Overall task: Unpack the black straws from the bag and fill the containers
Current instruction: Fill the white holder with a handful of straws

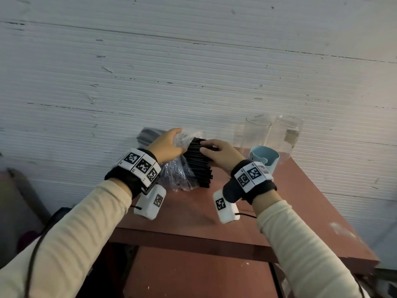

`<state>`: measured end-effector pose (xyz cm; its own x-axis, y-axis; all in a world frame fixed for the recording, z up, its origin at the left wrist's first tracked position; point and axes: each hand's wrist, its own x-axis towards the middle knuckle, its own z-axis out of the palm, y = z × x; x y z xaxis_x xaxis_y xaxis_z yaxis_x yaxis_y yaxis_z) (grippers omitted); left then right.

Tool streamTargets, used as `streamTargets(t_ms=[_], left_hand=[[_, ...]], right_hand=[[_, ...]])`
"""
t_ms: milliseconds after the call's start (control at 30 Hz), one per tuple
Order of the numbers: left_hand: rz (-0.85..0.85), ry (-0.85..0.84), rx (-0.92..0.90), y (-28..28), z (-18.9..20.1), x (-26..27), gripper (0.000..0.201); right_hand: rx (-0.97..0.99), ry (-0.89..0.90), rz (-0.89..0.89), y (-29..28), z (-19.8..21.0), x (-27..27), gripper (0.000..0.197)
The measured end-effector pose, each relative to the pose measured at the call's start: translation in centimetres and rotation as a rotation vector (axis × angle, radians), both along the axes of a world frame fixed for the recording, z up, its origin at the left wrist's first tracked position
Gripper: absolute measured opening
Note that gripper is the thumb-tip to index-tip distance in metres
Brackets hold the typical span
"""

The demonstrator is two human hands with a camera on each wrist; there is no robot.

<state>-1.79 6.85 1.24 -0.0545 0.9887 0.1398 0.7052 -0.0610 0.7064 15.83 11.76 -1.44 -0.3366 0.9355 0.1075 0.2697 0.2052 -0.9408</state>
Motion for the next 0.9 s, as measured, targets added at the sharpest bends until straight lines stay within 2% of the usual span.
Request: streamTargets(t_ms=[67, 167, 267, 367, 433, 533, 633, 800, 900], left_hand=[[0.005, 0.009, -0.005, 0.0, 0.0, 0.0, 0.070], [0.008, 0.024, -0.003, 0.0, 0.0, -0.1, 0.070], [0.009, 0.028, 0.004, -0.1, -0.1, -0.1, 0.069], [0.013, 0.030, 0.006, -0.1, -0.1, 0.0, 0.069], [0.015, 0.032, 0.003, 0.0, -0.1, 0.1, 0.069], [0.015, 0.027, -0.001, 0.1, -0.1, 0.1, 0.069], [0.014, 0.027, 0.009, 0.1, -0.1, 0.1, 0.069], [0.001, 0.048, 0.020, 0.1, -0.2, 0.0, 0.070], [0.004, 0.078, 0.049, 0.3, -0.2, 0.2, 0.072]], right_hand=[[0.043, -0.001, -0.016, 0.1, -0.2, 0.1, 0.019], [0.017, 0.072, -0.003, -0.1, -0.1, 1.8, 0.017], [0.003, 0.056, -0.038, -0.5, 0.3, 4.0, 0.014], [-0.102, 0.028, -0.066, -0.5, 0.2, 4.5, 0.036], [-0.178, 0.097, -0.054, -0.4, -0.2, 3.6, 0.047], [-0.215, 0.261, -0.032, -0.2, -0.9, 1.5, 0.034], [-0.172, 0.307, -0.036, 0.1, -0.9, 0.4, 0.016], [-0.161, 0.349, -0.013, 0.1, -0.4, 2.2, 0.027], [-0.142, 0.380, -0.029, 0.0, 0.2, 3.8, 0.022]])
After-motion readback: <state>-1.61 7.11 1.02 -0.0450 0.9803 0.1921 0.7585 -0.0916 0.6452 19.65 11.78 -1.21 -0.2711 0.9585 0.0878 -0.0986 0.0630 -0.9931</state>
